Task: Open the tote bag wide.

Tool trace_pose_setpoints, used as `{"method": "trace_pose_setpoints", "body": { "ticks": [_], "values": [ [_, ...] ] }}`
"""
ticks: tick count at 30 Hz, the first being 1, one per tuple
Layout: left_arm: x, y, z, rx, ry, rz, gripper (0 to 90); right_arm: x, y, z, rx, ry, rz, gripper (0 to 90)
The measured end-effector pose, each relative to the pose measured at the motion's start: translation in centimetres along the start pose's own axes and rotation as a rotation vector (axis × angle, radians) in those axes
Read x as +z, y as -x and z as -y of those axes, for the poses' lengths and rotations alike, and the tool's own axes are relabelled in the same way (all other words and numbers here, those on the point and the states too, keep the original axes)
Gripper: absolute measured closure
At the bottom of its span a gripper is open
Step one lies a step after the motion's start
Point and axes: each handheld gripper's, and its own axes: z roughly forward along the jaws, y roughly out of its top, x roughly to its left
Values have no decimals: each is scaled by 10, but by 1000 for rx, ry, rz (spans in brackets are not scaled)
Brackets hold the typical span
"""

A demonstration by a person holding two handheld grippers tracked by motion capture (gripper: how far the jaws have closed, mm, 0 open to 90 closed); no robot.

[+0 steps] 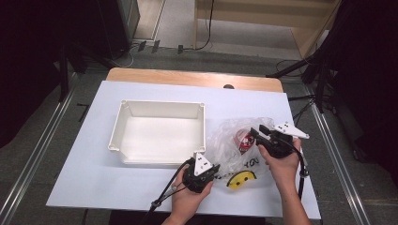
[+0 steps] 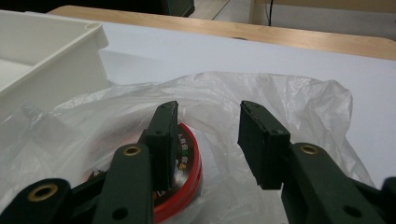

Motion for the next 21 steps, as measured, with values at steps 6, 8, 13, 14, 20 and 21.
{"method": "trace_pose_setpoints", "body": {
  "ticks": [6,8,13,14,20,21],
  "values": [
    [-1,0,0,5,9,4,887,14,2,-10,29,-17,-24,635],
    [-1,0,0,4,9,6,887,21,0,-15,13,-36,-34,681],
    [-1,0,1,2,13,7,887,34,1,-15,34,-85,-80,850],
    [-1,0,1,1,12,8,887,37,4,-13,63,-94,-94,885],
    [0,0,0,-6,4,-2,896,48,26,-7,146,-159,-82,900],
    [0,0,0,-12,2,-7,897,49,28,-5,147,-173,-83,900]
  ]
}}
